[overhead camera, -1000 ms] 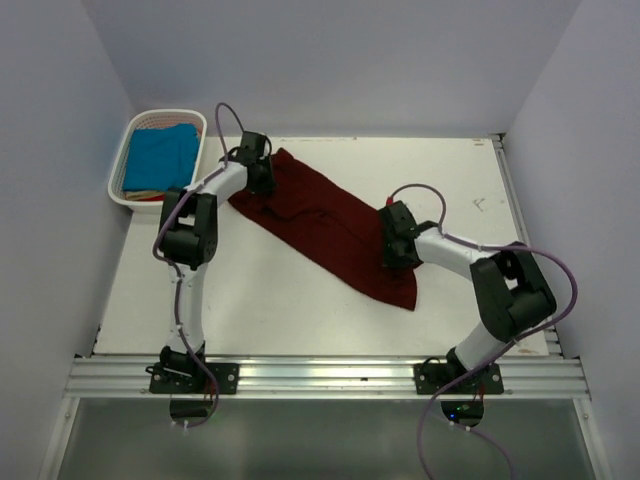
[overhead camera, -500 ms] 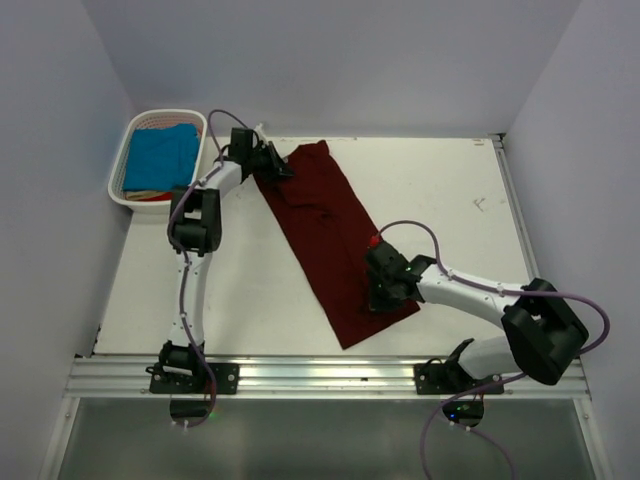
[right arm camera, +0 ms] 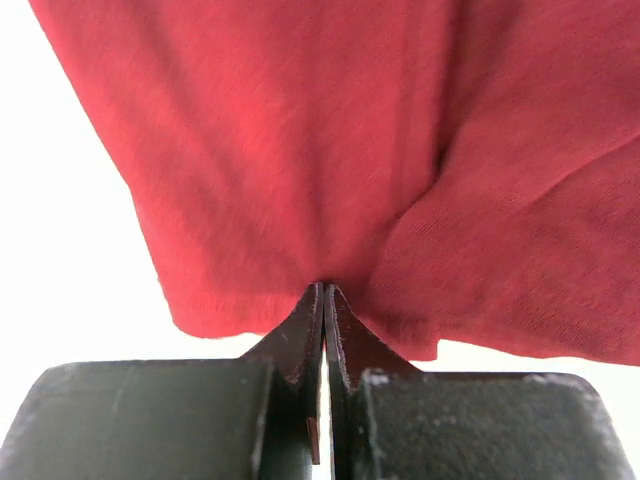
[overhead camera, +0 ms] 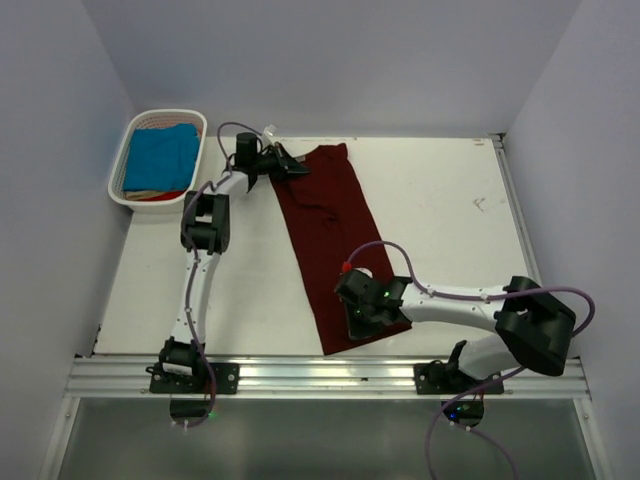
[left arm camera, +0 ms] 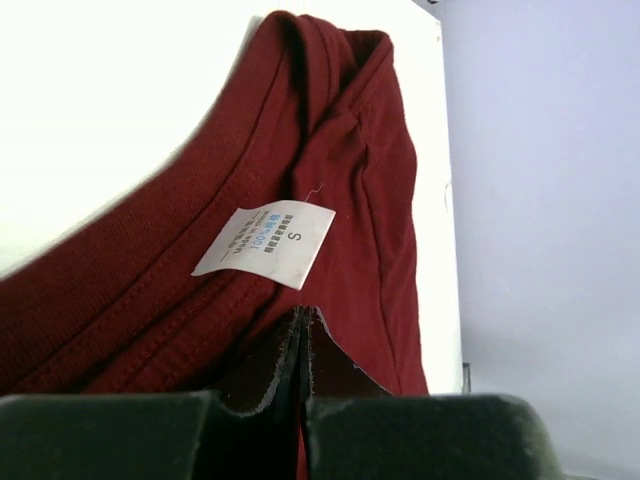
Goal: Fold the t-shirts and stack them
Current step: Rotate the tshirt 90 degrees
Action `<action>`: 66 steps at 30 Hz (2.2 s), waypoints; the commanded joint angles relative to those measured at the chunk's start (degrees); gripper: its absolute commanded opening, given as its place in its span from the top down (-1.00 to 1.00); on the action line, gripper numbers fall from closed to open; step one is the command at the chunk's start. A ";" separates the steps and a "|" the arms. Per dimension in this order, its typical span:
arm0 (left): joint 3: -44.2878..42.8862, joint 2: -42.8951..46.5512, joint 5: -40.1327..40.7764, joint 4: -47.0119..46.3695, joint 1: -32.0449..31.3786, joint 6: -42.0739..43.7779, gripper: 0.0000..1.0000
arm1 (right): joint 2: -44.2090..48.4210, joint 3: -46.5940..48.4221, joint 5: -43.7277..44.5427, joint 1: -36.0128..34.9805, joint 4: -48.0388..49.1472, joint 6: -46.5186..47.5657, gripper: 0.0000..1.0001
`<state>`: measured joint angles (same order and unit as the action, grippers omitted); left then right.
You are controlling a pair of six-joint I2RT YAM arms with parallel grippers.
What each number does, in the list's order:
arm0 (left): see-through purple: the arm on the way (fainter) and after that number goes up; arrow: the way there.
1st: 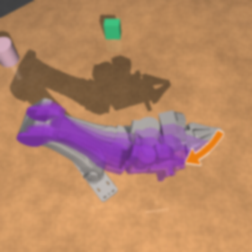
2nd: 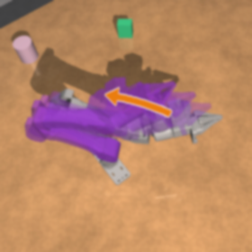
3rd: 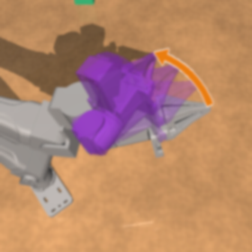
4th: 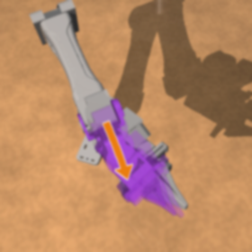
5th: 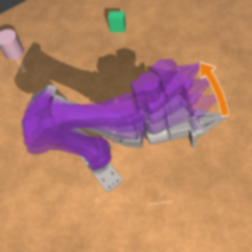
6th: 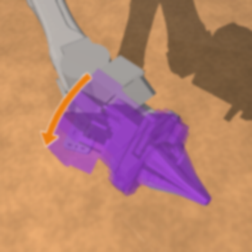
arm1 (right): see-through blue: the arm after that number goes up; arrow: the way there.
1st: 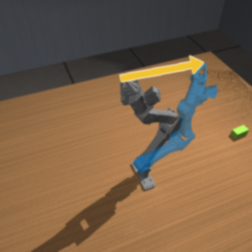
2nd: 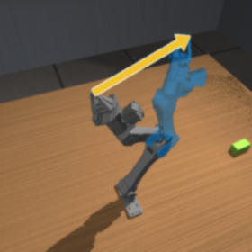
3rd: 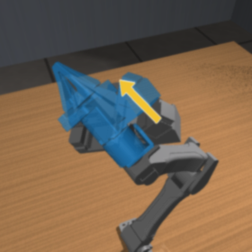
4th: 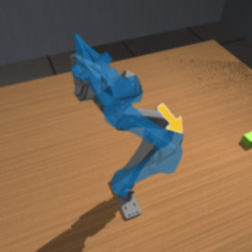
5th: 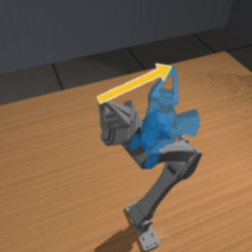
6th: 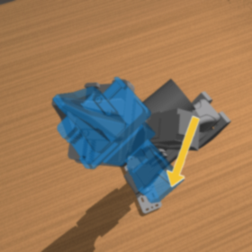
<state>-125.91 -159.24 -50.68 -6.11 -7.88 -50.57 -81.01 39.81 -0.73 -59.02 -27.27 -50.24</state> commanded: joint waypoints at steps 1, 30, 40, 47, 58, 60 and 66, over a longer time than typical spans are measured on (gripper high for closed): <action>-2.32 -5.81 -0.65 -4.52 0.23 -5.85 0.94 | 0.32 4.65 0.56 -3.81 -1.82 -2.23 1.00; 53.12 51.57 32.30 10.59 -0.12 18.75 1.00 | -10.48 15.13 30.01 2.16 -7.02 4.71 1.00; 56.13 49.03 32.40 8.05 -4.77 16.99 1.00 | -13.03 8.62 23.33 2.42 -0.77 2.78 1.00; 49.89 42.18 32.04 7.77 -6.62 16.38 1.00 | -11.80 4.93 17.00 2.42 1.51 1.55 1.00; 32.66 27.50 34.94 14.72 -6.53 16.38 1.00 | -10.92 5.19 12.42 1.19 1.60 1.28 1.00; 30.38 26.53 35.55 16.21 -6.45 16.55 1.00 | -10.66 5.36 12.16 1.11 1.60 1.37 1.00; 31.33 30.64 36.61 18.59 -6.18 18.22 1.00 | -10.92 6.15 12.42 1.10 0.90 2.16 1.00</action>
<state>-94.32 -130.89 -18.63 9.54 -14.76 -34.81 -89.89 47.27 16.75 -56.95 -22.48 -47.31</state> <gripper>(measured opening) 0.005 0.007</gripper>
